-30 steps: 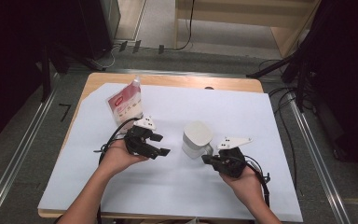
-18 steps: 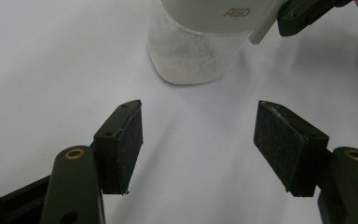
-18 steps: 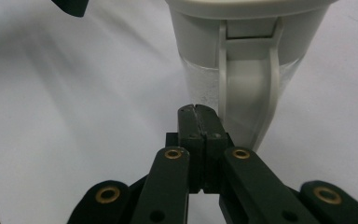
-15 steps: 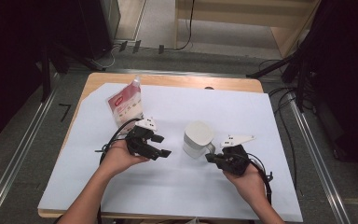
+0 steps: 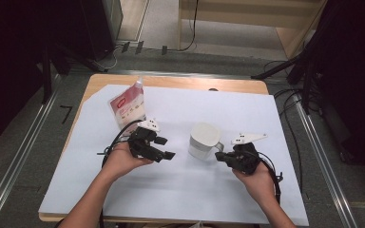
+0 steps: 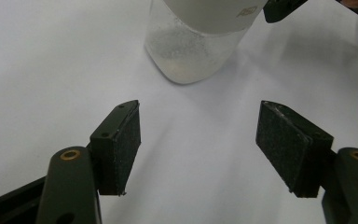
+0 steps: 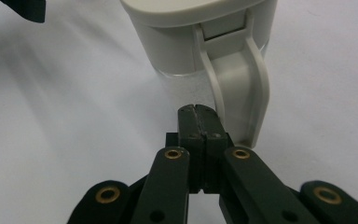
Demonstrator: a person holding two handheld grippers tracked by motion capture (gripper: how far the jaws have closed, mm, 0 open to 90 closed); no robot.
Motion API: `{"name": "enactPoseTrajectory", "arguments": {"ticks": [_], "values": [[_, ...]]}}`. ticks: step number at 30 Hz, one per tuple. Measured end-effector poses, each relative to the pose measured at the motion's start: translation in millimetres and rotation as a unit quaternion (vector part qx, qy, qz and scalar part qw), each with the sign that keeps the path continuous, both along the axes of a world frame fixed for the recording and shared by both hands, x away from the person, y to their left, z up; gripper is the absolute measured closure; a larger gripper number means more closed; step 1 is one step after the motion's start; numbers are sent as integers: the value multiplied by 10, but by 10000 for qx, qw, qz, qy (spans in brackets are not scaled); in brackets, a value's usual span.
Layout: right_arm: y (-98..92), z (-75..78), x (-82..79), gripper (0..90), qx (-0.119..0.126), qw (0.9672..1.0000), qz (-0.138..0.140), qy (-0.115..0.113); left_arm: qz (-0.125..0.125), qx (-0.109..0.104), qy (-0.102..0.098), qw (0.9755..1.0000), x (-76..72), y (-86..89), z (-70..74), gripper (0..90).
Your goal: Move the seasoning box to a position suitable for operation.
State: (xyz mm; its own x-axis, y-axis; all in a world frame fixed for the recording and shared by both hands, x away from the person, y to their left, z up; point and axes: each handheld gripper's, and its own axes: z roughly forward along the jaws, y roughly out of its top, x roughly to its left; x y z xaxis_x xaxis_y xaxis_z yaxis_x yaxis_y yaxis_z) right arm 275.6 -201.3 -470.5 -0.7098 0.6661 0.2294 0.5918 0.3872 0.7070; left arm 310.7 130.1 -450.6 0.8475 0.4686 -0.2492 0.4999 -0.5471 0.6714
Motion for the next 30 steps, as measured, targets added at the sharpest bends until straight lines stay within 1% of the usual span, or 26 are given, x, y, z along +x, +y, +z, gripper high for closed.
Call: {"name": "enactPoseTrajectory", "arguments": {"ticks": [1, 2, 3, 4, 7, 11, 13, 14, 17, 18, 19, 21, 22, 23, 24, 26, 27, 29, 30], "values": [[-6, 3, 5, 900, 1, 10000, -38, 26, 0, 0, 13, 10000, 1, -1, 0, 315], [-22, 2, 21, 900, 0, 10000, -55, 19, -18, -18, 87, 10000, 8, -5, -2, 315], [-27, 3, 26, 900, 2, 10000, -52, 28, -18, -18, 87, 10000, 8, -5, -2, 315], [-37, 1, 35, 900, 1, 10000, -67, 26, -10, 5, 139, 9999, 8, -18, -7, 316], [-61, 0, 55, 900, 17, 9999, -110, 36, -45, 48, 127, 9999, 10, -37, -6, 316], [-90, -5, 73, 900, 61, 9998, -172, 46, -89, 37, 92, 9999, 20, -56, -6, 315], [-103, -8, 73, 900, 39, 9998, -192, 29, -72, 38, 107, 9999, 21, -77, -4, 314], [-117, -7, 76, 900, 36, 9997, -231, 30, -98, 1, 120, 9999, 31, -88, -12, 314], [-134, -7, 83, 900, 30, 9996, -278, 30, -114, 27, 221, 9997, 40, -119, -10, 315], [-145, -7, 91, 900, 40, 9995, -302, 27, -181, 53, 170, 9997, 47, -124, -10, 316], [-156, -8, 101, 900, 57, 9995, -325, 24, -160, 21, 171, 9997, 43, -137, -14, 316], [-173, -11, 123, 900, 73, 9994, -350, 16, -191, 58, 152, 9997, 49, -147, -10, 316], [-178, -12, 131, 900, 71, 9993, -361, 10, -199, -10, 116, 9997, 52, -155, -18, 317], [-178, -9, 137, 900, 64, 9993, -370, 16, -218, 11, 103, 9997, 54, -156, -14, 318], [-177, -7, 136, 900, 48, 9993, -369, 20, -231, 15, 49, 9997, 56, -166, -11, 319], [-180, -8, 143, 900, 39, 9993, -359, -3, -237, 16, 32, 9997, 60, -179, -9, 322], [-192, -10, 164, 900, -13, 9993, -380, -29, -287, 20, 2, 9996, 69, -182, -8, 325], [-214, -12, 201, 900, -41, 9992, -400, -41, -278, -17, -2, 9996, 66, -206, -9, 327], [-223, -11, 216, 900, -25, 9990, -434, -37, -344, 56, -63, 9994, 69, -228, -7, 327]]}}
